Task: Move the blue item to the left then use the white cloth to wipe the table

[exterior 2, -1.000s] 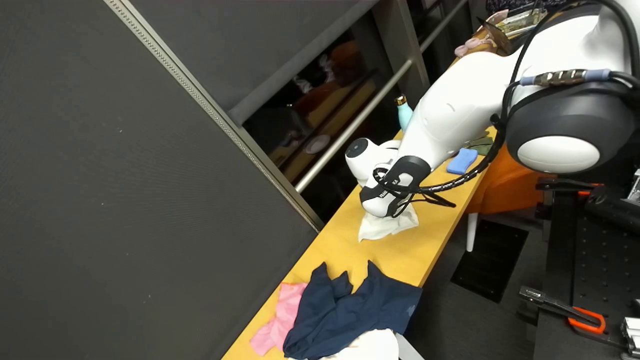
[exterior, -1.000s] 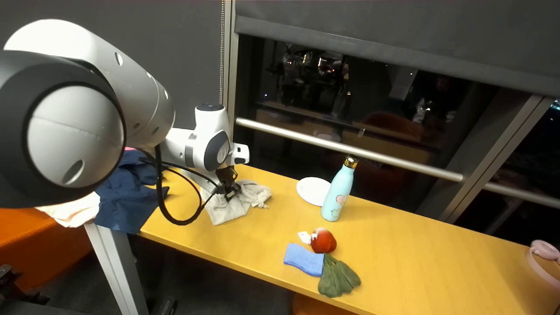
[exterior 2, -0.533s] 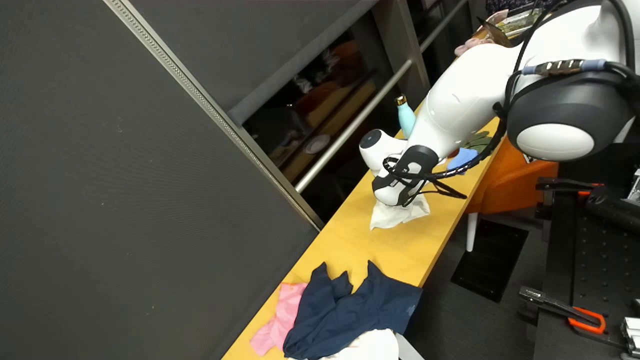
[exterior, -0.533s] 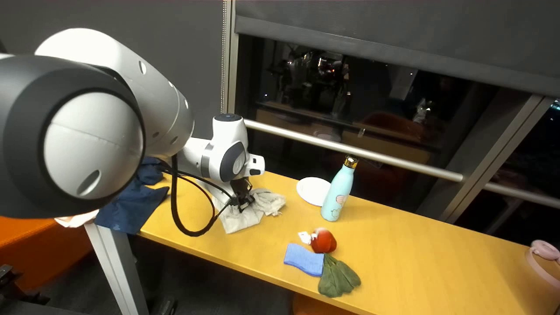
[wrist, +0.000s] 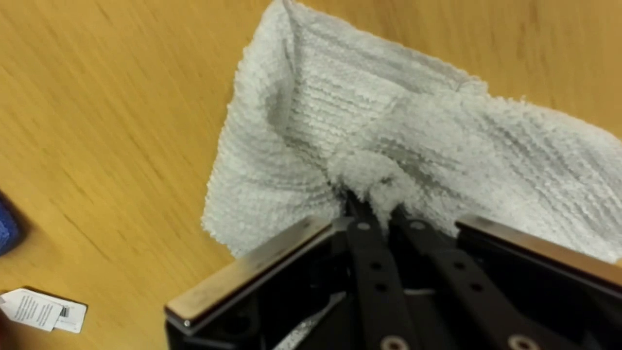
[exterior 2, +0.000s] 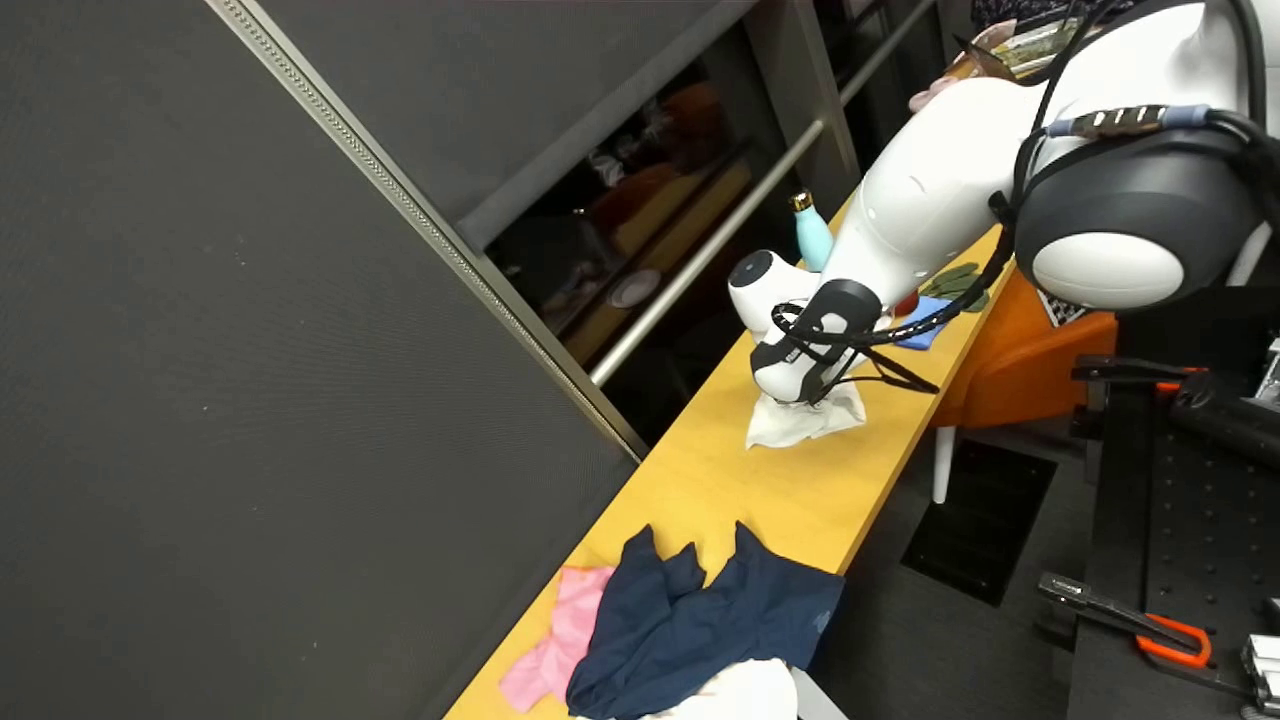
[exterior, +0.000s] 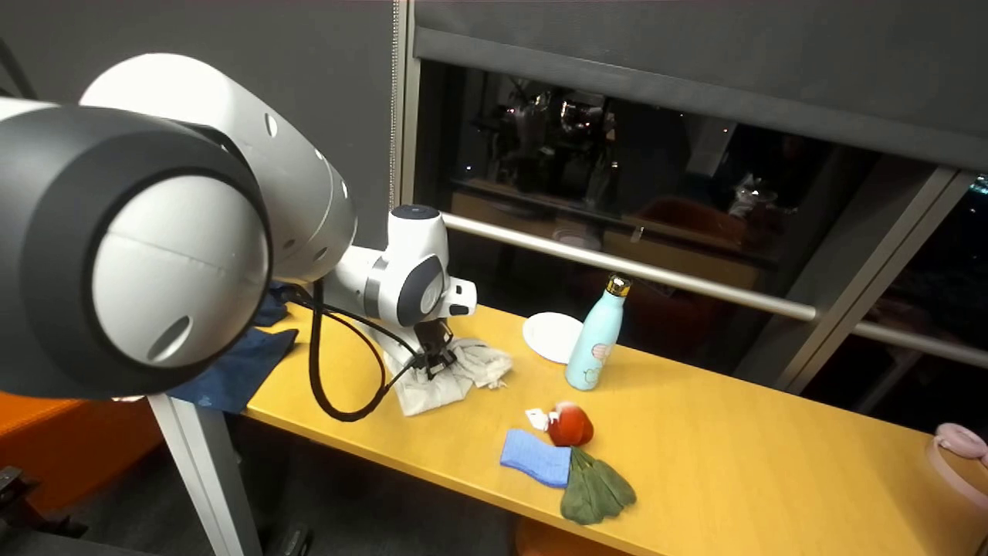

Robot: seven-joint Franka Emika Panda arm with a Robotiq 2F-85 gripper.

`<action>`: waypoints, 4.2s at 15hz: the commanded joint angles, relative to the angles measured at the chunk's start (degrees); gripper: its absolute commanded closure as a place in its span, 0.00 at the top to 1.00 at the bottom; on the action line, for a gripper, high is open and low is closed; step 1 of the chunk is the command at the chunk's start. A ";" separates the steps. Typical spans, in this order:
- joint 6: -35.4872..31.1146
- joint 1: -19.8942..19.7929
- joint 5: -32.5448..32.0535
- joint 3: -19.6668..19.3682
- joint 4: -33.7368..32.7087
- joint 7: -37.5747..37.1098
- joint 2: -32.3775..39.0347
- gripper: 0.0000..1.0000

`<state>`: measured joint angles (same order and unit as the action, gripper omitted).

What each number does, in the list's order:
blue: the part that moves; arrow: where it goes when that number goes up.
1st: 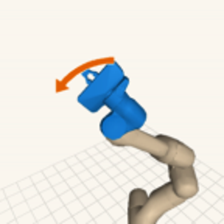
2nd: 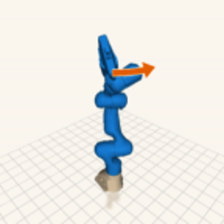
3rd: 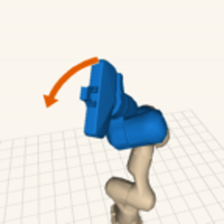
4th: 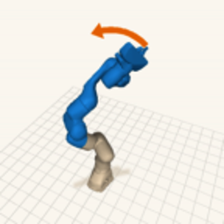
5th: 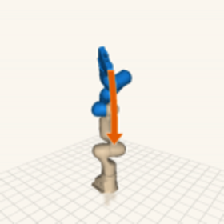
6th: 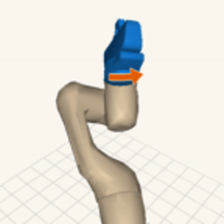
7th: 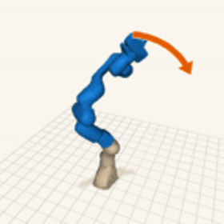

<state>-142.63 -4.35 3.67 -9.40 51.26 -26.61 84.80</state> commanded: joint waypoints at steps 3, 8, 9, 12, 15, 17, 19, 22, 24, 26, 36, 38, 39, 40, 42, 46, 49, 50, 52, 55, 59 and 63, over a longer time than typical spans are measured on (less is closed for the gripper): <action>5.62 1.08 0.88 6.42 -3.53 7.40 4.40 0.02; 12.16 4.67 0.12 9.53 -5.09 13.44 4.24 0.02; 13.28 5.61 0.18 10.30 -5.53 14.67 4.26 0.02; 16.33 8.49 -0.14 11.40 -5.52 16.82 4.15 0.02; 15.97 11.26 -2.37 8.29 -4.51 14.46 4.88 0.02; 15.31 11.68 -4.11 6.13 -3.84 13.21 4.98 0.02; 15.24 11.32 -4.21 4.30 -4.04 9.90 4.98 0.02; 13.23 10.43 -3.28 1.22 -2.08 3.27 3.43 0.02; 11.92 9.34 -2.56 -0.78 0.18 -0.70 1.86 0.02; 10.91 7.97 -1.98 -2.80 2.03 -4.53 0.95 0.02; 3.49 -0.12 -2.57 -8.33 -1.02 -18.26 7.01 0.02; 2.68 0.53 -2.54 -6.64 -3.05 -17.29 7.50 0.02; 2.48 0.90 -2.71 -5.86 -3.51 -16.39 7.33 0.02; -0.62 2.07 -4.25 -4.41 3.65 -15.62 2.38 0.02; 0.33 1.76 -3.46 -2.12 -3.60 -12.17 5.86 0.02; -0.02 4.89 -3.25 3.16 -3.17 -5.33 3.99 0.02; 0.44 8.46 -3.19 6.42 -1.82 -0.10 2.61 0.02; 1.28 9.82 -3.06 7.34 -3.04 1.44 3.07 0.02; 1.60 12.12 -3.06 9.47 -3.27 4.80 3.00 0.02; 2.37 14.08 -2.70 11.47 -2.76 8.09 2.96 0.02; 2.74 12.68 -2.11 10.77 -2.39 8.97 2.96 0.02; 1.73 10.47 -0.89 9.31 -2.18 8.71 3.01 0.02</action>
<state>-140.72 8.71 1.57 0.70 50.05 -19.55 84.80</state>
